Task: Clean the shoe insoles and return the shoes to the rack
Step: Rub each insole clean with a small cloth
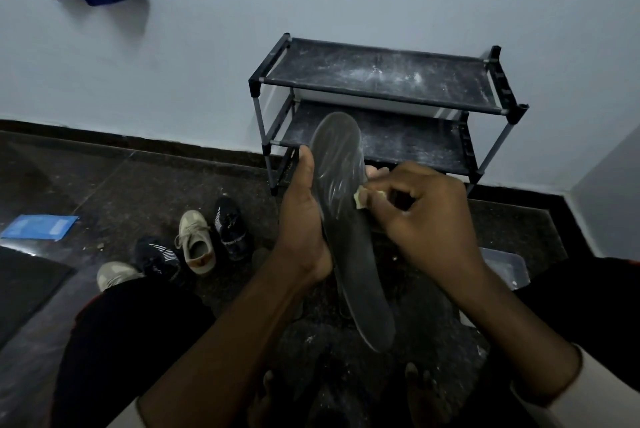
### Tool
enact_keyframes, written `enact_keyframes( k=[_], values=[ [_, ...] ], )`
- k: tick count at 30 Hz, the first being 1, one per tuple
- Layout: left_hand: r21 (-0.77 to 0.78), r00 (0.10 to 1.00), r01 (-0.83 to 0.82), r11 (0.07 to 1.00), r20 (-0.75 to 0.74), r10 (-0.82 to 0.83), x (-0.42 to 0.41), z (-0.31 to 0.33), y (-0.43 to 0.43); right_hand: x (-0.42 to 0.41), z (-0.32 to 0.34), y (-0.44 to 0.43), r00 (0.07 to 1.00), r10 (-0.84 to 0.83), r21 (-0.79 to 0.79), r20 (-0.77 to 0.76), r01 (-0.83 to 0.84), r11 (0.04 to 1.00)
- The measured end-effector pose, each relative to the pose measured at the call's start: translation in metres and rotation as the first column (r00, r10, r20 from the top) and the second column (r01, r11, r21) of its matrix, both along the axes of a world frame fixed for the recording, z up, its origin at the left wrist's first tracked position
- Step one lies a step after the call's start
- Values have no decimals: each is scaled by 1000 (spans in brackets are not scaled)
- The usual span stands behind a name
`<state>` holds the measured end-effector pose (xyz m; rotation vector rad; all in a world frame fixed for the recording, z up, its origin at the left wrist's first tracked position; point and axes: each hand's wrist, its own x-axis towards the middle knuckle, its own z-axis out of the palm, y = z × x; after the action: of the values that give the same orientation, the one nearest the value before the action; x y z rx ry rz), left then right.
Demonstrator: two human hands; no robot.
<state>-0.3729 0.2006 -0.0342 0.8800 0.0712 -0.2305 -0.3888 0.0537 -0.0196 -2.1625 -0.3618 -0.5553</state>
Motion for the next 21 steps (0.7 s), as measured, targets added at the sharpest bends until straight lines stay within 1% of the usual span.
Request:
enact_keyframes(
  k=[2, 5, 8, 10, 11, 14, 15, 17, 19, 21],
  values=[
    [-20, 1000, 16, 1000, -5, -16, 1, -2, 0, -3, -1, 6, 999, 34, -9, -15, -35, 999],
    [-30, 999, 40, 999, -15, -40, 3, 1, 3, -11, -5, 8, 993, 106, -70, -46, -110, 992],
    [-15, 1000, 20, 1000, 4, -20, 1, -1, 2, -2, -3, -1, 1000, 24, -37, -2, -24, 999],
    [3, 1000, -2, 1000, 13, 2, -1, -3, 0, 3, 0, 1, 999, -33, -43, 26, 34, 998],
    [-2, 1000, 0, 1000, 10, 0, -1, -3, -1, 2, 0, 4, 1000, -24, -61, 16, 25, 998],
    [-4, 1000, 18, 1000, 9, -18, -1, -1, 0, -7, -4, 8, 996, 74, -96, -47, -78, 992],
    [-7, 1000, 29, 1000, 4, -29, -1, 0, 1, -7, -3, 6, 996, 73, -90, -50, -77, 993],
    [3, 1000, 29, 1000, -1, -29, -1, -1, -1, -1, 0, -2, 1000, 3, -50, -24, -4, 999],
    [17, 1000, 8, 1000, 0, -8, 0, -3, -3, 5, 3, -2, 999, -49, -47, -1, 49, 998],
    [-5, 1000, 10, 1000, -2, -10, -1, -2, -4, 1, 3, 4, 999, 16, -69, -28, -18, 997]
  ],
)
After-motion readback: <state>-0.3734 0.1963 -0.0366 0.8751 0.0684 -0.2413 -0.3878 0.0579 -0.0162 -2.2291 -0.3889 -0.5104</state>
